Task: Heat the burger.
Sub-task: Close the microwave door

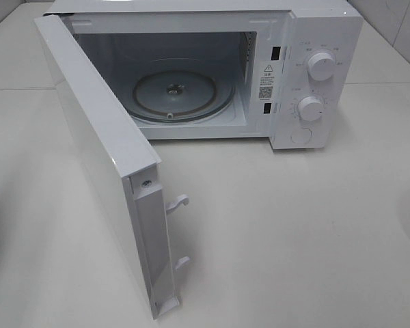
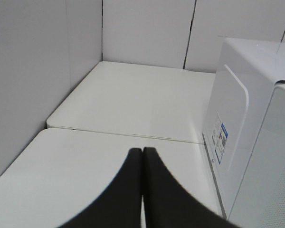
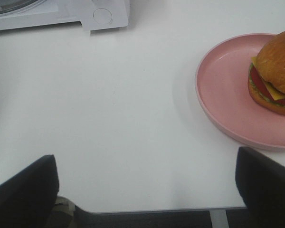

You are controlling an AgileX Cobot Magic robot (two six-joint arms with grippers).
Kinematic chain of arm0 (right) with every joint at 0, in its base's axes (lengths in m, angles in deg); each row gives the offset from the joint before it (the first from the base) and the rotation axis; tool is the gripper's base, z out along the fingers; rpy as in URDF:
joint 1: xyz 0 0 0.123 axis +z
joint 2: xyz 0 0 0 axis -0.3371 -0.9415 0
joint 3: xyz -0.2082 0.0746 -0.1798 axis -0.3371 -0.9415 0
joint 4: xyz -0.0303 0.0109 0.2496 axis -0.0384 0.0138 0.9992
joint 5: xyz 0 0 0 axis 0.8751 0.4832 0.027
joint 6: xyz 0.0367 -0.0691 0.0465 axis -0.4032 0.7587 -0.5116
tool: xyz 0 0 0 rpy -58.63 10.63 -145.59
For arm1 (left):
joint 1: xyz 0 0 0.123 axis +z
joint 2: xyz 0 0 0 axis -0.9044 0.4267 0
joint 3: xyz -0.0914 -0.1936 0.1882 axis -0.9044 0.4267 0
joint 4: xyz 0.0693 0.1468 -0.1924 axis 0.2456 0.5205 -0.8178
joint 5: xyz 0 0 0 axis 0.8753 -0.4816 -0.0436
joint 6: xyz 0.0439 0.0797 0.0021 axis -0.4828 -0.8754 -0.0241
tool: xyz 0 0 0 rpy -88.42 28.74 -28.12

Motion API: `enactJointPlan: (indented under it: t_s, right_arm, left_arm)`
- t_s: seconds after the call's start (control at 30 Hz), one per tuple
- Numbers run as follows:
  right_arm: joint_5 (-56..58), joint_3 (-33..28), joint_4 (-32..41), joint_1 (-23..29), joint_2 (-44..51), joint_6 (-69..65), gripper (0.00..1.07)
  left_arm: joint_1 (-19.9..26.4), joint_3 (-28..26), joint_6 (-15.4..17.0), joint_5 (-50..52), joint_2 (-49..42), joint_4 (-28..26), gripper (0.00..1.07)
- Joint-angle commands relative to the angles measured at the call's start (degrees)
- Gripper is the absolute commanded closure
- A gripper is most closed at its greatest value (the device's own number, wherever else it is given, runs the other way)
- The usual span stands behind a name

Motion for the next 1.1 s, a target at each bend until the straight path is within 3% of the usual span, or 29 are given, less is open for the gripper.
enactJointPlan:
  t_s: [0.03, 0.1, 0.2, 0.43, 0.63, 1.1]
  right_arm:
    - [-0.17, -0.11, 0.17, -0.17, 1.83, 0.4, 0.1]
    - [-0.17, -0.11, 0.17, -0.17, 1.83, 0.4, 0.1]
    - [-0.17, -0.11, 0.17, -0.17, 1.83, 0.4, 0.1]
    - [-0.17, -0.11, 0.17, -0.17, 1.83, 0.4, 0.1]
    - [-0.17, -0.11, 0.17, -0.17, 1.83, 0.4, 0.1]
    - [-0.17, -0.11, 0.17, -0.17, 1.83, 0.4, 0.1]
  left_arm:
    - [0.06, 0.11, 2.64, 6.59, 4.07, 5.1, 1.07]
    - [0.06, 0.11, 3.72, 10.14, 9.57, 11.4, 1.07]
    - [0.06, 0.11, 3.84, 13.98, 14.27, 14.32, 1.07]
    - [0.06, -0.8, 2.92, 20.11, 20.74, 15.47, 1.07]
    - [-0.29, -5.5, 4.13, 20.11, 26.99, 24.81, 1.07]
    - [-9.11, -12.03, 3.44, 20.11, 35.52, 25.1, 1.07]
